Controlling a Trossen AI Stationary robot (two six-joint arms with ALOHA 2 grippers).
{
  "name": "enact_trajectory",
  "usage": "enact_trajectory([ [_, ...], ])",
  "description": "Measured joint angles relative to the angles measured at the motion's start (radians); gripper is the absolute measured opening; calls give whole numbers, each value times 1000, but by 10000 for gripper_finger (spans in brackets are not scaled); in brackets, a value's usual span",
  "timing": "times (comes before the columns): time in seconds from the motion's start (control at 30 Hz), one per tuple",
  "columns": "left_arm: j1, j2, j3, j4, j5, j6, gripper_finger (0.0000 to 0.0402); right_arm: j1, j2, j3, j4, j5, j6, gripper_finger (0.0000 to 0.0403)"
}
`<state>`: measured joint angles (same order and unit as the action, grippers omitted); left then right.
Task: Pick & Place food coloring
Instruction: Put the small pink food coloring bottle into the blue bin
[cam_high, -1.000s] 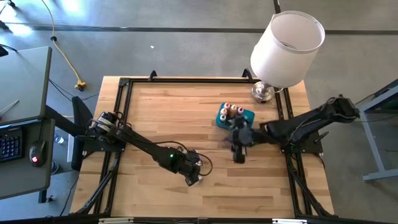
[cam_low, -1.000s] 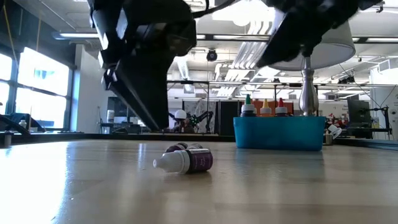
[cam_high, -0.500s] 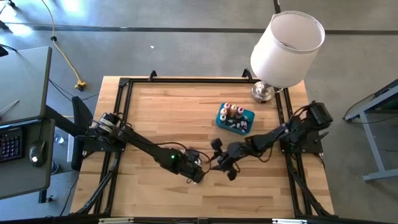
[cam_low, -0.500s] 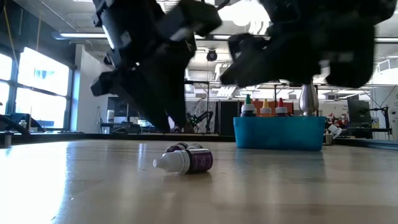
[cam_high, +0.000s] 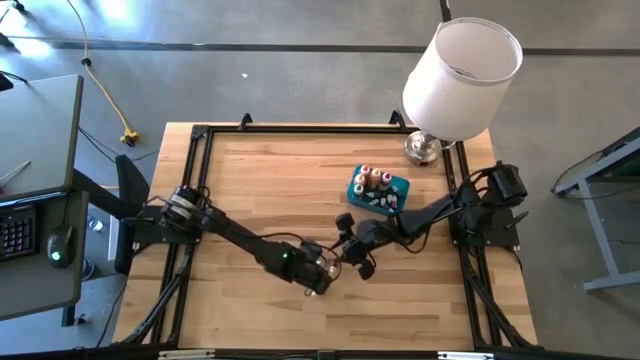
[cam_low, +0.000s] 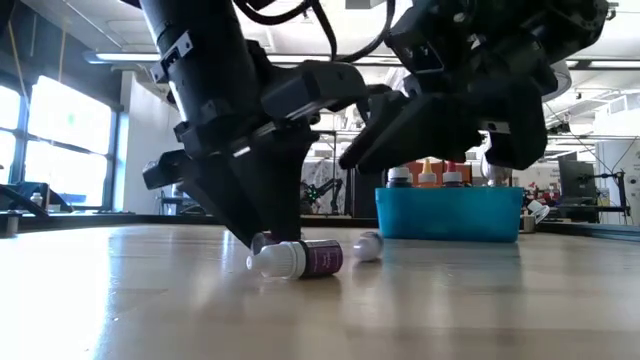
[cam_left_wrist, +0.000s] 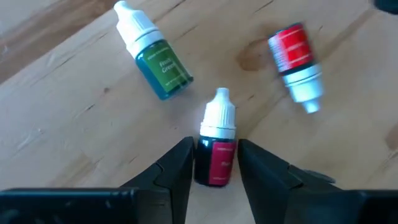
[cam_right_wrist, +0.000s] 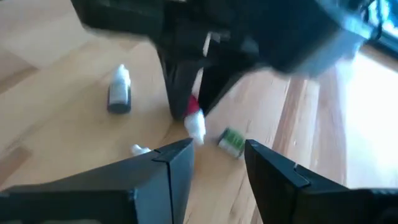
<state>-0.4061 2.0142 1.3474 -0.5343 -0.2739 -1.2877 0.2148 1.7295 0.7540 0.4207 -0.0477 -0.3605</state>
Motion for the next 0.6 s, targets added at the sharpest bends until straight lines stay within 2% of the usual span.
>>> enact_trajectory([
  [0.07,0,10,2,-7,-1,6,129,-6,0,0,-38,-28,0,138],
  [0.2,0,12,1,-6,-2,35,129,-17,0,0,-158,-165,4,138],
  [0.4,0,13,-1,-5,-3,53,129,-16,0,-1,-266,-312,-10,138],
  [0.6,0,14,-2,-2,1,53,129,-16,-1,-1,-300,-304,-56,138],
])
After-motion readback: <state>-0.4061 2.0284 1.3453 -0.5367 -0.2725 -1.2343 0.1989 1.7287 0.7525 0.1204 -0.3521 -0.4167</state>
